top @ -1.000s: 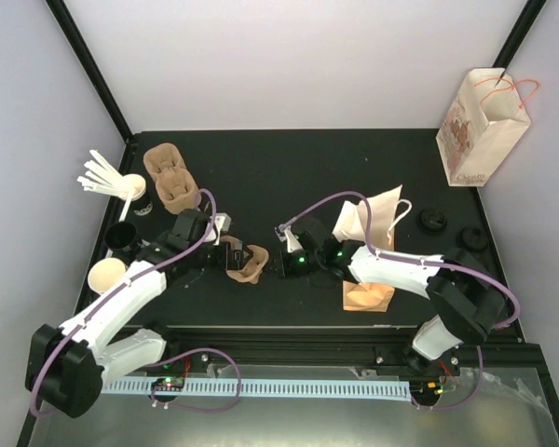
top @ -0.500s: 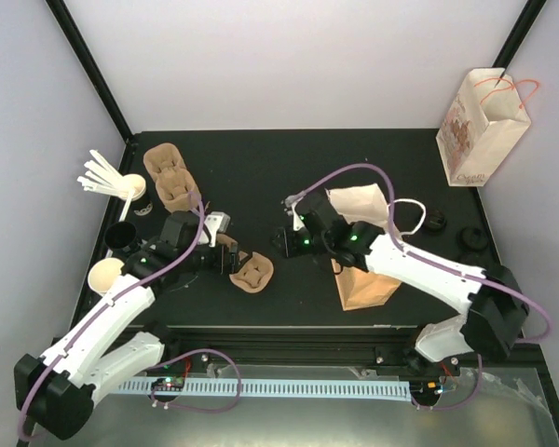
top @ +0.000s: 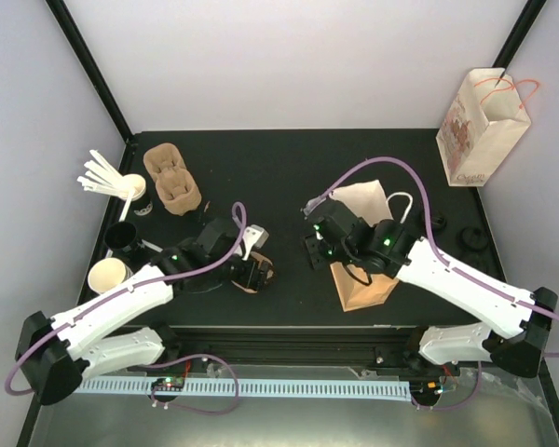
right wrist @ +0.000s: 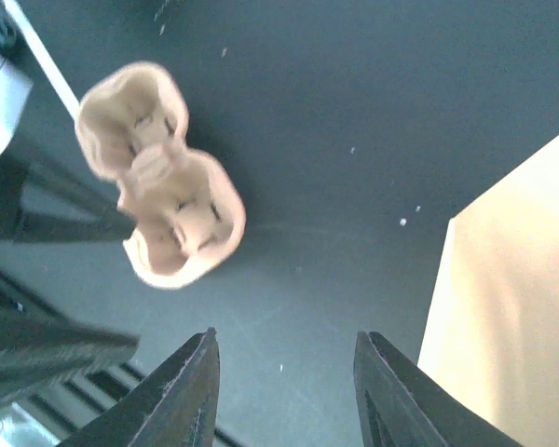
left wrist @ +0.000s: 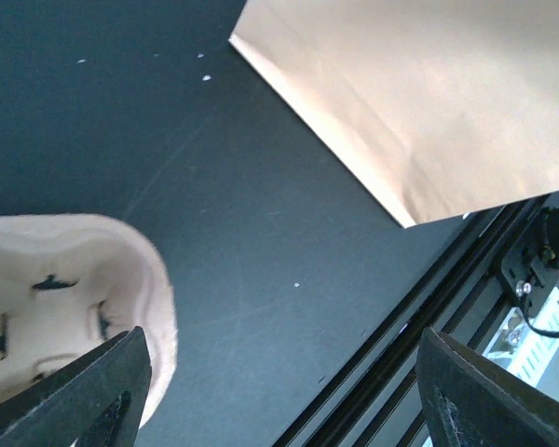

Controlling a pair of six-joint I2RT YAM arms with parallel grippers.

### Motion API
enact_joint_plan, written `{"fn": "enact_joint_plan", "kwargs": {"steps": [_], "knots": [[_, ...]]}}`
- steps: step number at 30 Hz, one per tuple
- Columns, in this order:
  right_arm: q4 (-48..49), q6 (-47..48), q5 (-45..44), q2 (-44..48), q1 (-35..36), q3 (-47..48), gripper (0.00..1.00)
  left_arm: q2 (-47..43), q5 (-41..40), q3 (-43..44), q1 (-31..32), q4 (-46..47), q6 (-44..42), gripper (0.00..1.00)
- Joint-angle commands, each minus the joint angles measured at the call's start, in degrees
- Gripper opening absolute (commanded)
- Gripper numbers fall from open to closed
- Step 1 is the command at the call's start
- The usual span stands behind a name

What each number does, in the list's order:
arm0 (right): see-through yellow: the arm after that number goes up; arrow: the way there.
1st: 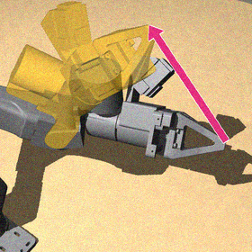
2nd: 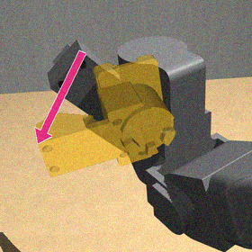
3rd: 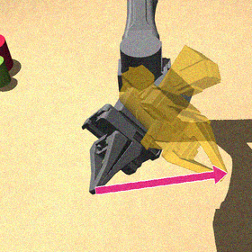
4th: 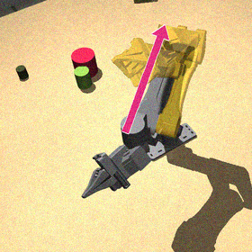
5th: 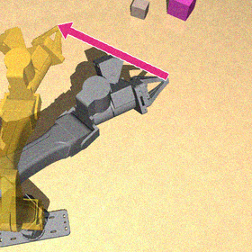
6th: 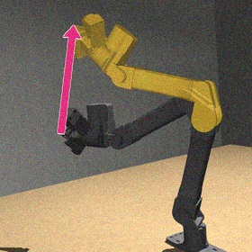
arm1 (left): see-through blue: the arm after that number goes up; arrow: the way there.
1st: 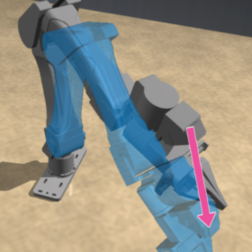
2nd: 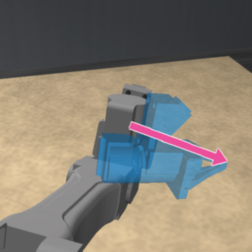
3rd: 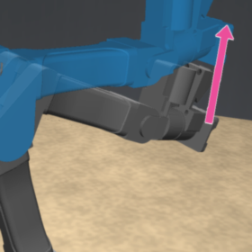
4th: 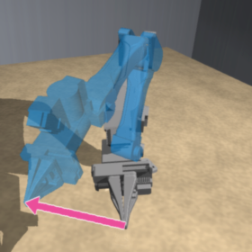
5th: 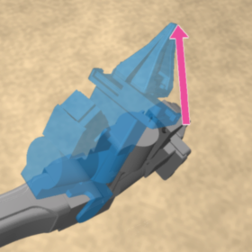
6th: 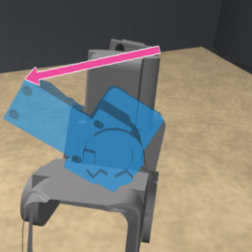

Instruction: Pack the takeout coffee

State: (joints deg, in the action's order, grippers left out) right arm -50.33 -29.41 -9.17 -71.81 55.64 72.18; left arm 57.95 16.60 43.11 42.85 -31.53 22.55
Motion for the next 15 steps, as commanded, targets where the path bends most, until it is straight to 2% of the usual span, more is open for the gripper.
{"fn": "enact_joint_plan", "kwargs": {"steps": [1, 4, 6, 8, 10, 12, 13, 15], "knots": [[-8.8, 0.4, -3.2, 0.2, 5.0, 1.4, 0.43, 3.4, -2.1, -1.5, 3.4, 8.9, 6.1, 0.79], [-9.1, 0.3, -3.7, 0.9, 7.3, 2.3, 0.43, 8.2, -1.9, -2.8, 6.3, 14.3, 9.9, 0.74], [-7.6, 1.3, -2.3, 3.0, 7.8, 3.2, 0.43, 12.5, -1.7, -2.7, 8.7, 17.8, 12.4, 0.66], [-6.2, 2.0, -0.6, 5.8, 7.8, 4.6, 0.43, 17.4, -1.3, -2.4, 11.0, 21.8, 15.0, 0.5], [-5.5, 2.8, 0.6, 8.1, 7.8, 6.4, 0.43, 22.4, -1.0, -1.9, 13.1, 25.6, 18.0, 0.25], [-4.7, 3.3, 0.9, 10.4, 7.8, 7.7, 0.42, 26.3, -1.3, -1.2, 14.7, 28.5, 20.6, 0.06], [-4.4, 3.6, 0.7, 11.4, 7.7, 8.2, 0.42, 28.2, -1.4, -0.9, 15.2, 29.5, 21.9, 0.02], [-3.7, 4.1, 0.0, 13.2, 7.7, 8.8, 0.42, 31.7, -0.9, -0.3, 16.0, 32.3, 24.0, 0.01]]}}
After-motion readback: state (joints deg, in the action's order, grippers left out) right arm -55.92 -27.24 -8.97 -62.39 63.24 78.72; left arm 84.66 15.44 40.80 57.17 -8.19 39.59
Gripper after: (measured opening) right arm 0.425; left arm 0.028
